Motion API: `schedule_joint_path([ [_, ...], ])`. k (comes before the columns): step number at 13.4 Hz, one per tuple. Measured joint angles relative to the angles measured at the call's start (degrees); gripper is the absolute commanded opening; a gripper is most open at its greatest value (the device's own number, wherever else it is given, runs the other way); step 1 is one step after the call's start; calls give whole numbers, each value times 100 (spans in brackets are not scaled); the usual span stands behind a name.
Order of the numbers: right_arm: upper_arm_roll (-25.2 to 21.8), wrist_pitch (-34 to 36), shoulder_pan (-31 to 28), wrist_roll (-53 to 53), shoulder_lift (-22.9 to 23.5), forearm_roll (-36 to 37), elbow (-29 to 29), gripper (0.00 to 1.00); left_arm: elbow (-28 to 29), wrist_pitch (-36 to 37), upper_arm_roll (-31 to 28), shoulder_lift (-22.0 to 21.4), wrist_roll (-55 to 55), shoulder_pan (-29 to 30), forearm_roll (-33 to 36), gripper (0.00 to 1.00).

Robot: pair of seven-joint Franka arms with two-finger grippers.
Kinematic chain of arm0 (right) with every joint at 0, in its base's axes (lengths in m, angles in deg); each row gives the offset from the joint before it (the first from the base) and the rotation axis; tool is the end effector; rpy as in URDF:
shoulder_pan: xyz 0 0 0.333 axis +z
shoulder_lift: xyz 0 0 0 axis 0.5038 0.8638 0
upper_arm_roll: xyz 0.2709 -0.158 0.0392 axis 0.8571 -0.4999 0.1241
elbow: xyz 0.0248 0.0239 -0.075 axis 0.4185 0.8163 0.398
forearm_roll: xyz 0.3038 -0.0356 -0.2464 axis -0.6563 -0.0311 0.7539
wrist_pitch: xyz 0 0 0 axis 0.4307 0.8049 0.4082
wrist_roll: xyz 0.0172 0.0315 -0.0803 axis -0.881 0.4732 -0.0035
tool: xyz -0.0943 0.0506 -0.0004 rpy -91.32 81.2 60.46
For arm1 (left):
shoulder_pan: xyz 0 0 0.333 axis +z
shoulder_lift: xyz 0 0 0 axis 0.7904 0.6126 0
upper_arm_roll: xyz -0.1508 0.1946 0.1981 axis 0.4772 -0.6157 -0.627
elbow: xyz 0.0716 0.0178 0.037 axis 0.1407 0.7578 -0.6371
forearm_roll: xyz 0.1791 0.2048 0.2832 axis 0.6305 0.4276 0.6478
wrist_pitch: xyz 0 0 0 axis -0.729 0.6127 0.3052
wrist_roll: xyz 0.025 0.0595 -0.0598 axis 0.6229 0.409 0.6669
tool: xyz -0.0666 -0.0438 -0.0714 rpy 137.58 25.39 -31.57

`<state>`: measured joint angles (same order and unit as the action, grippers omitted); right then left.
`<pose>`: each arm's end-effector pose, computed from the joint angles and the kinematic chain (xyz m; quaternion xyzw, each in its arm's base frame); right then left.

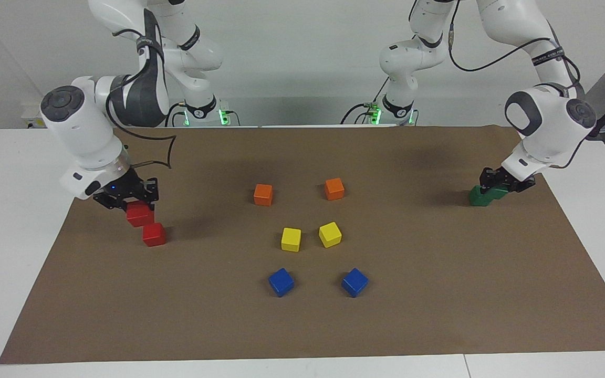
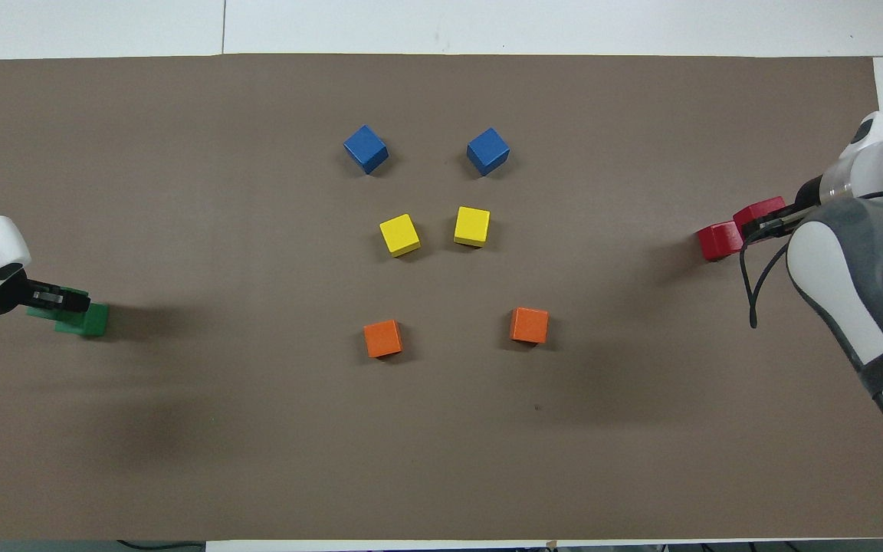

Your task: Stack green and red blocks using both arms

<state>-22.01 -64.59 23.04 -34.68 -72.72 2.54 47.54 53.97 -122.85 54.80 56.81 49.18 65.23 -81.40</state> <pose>0.5937 -0.0597 0.3968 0.9920 0.1263 -0.0038 0.0075 0.5338 0.1232 0.3559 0.9895 -0.1407 -0.0261 0.0181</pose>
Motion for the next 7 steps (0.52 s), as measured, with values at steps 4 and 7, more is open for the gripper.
schedule_joint_path([
  [4,39,-384,10,0,-30,0,310,0,60,-92,0,-1,-81,79,0,0],
  [7,38,-607,9,0,-38,0,422,0,223,-354,0,-12,-117,98,0,0],
])
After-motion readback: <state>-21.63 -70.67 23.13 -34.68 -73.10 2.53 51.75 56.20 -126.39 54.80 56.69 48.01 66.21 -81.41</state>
